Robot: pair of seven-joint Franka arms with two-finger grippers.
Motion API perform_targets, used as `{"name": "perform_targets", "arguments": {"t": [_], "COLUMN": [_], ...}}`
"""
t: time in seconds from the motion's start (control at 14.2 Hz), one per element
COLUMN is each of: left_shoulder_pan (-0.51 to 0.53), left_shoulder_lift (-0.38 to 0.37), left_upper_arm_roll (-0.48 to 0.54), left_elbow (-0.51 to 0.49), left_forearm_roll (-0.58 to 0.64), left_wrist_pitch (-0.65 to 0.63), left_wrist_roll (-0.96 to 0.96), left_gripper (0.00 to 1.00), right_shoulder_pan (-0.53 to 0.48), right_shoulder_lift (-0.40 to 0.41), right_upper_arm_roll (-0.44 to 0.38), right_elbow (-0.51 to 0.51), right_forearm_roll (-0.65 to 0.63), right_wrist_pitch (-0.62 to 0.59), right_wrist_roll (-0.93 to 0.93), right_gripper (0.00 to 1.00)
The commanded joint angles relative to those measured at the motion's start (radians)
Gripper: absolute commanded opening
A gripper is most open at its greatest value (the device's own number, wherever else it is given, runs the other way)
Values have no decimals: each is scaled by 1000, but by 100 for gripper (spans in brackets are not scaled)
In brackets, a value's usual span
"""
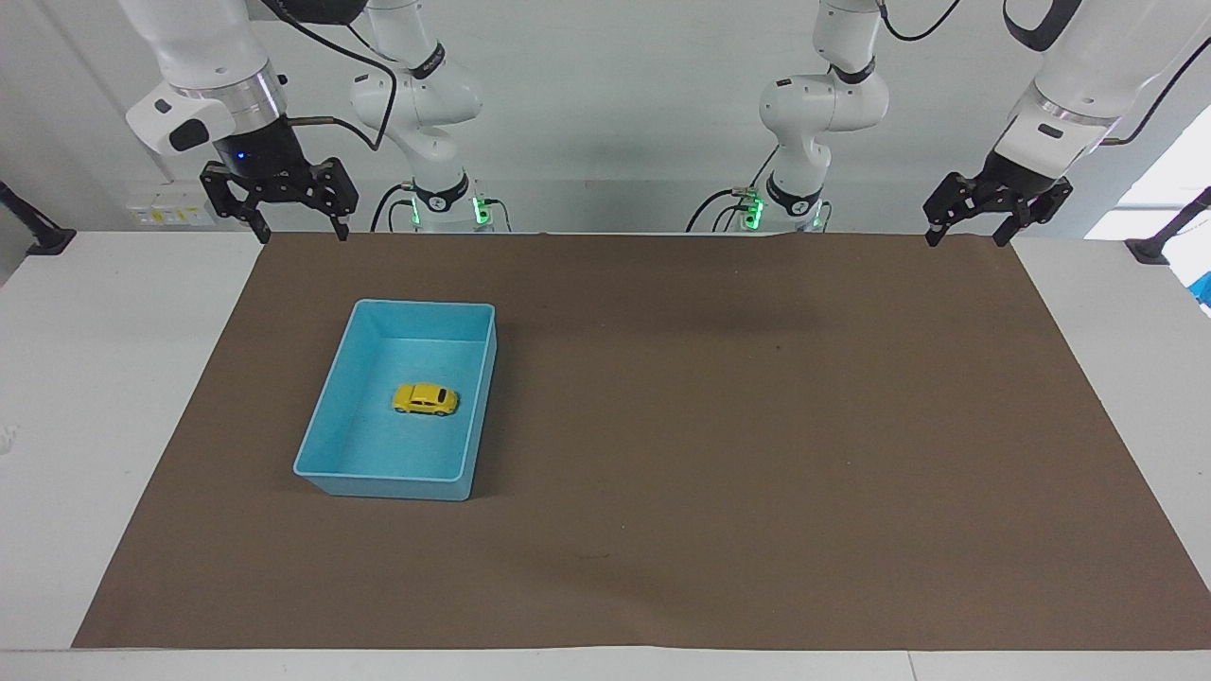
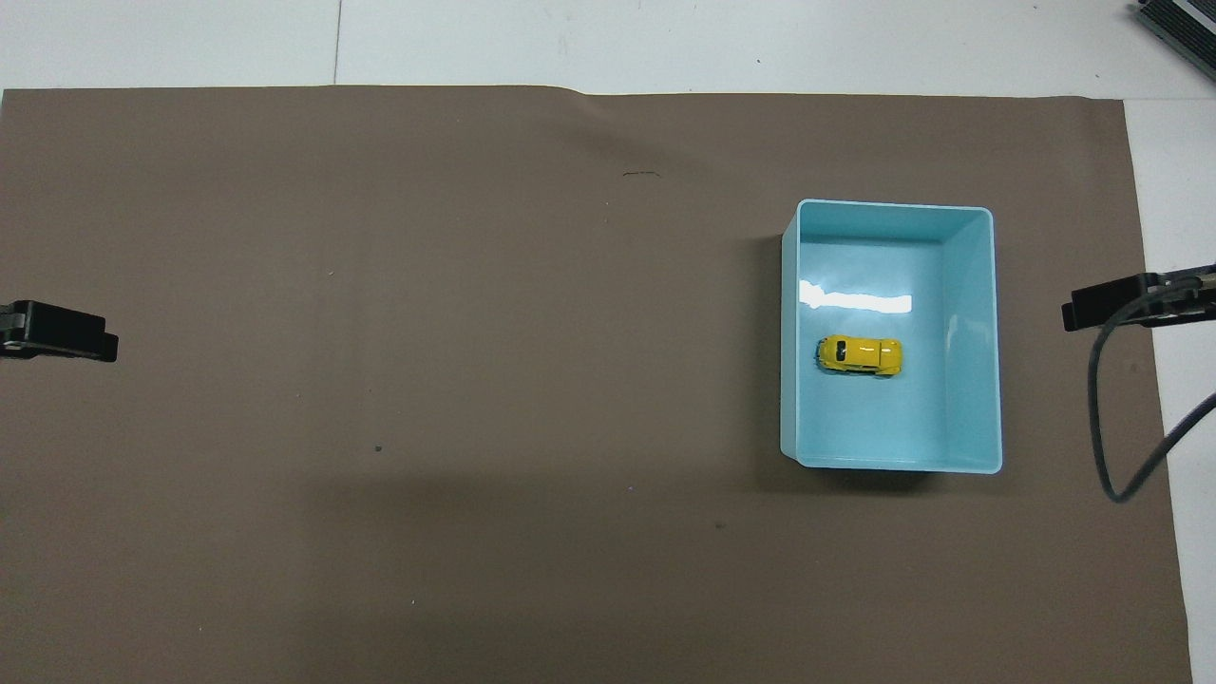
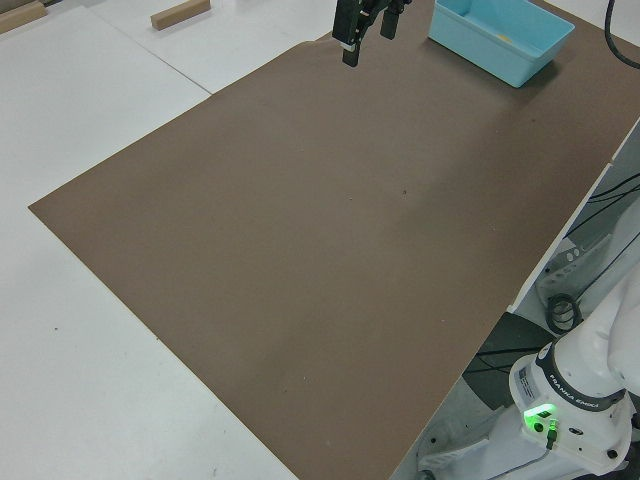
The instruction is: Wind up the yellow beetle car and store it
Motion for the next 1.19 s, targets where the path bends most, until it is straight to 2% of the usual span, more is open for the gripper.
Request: {"name": "perform_targets", "arguments": {"t": [0.0,1.12], "left_shoulder_pan": [12,12], "left_shoulder_lift": [-13,-11], "left_upper_arm_roll": [-9,-9], "left_elbow": [-7,-7], "left_forearm_roll": [4,4], "left_wrist_pitch": [4,4], "left_wrist_roll": [14,14], "left_gripper": [100,100], "right_shoulder_pan": [-4,-42], "right_shoulder_lift": [1,-4], "right_upper_arm_roll": [5,2], "right_elbow": [8,5], "right_forearm_roll": [12,12], "right_wrist_pitch": [0,-8], "right_wrist_roll": [18,20], "right_gripper": [100,100]}}
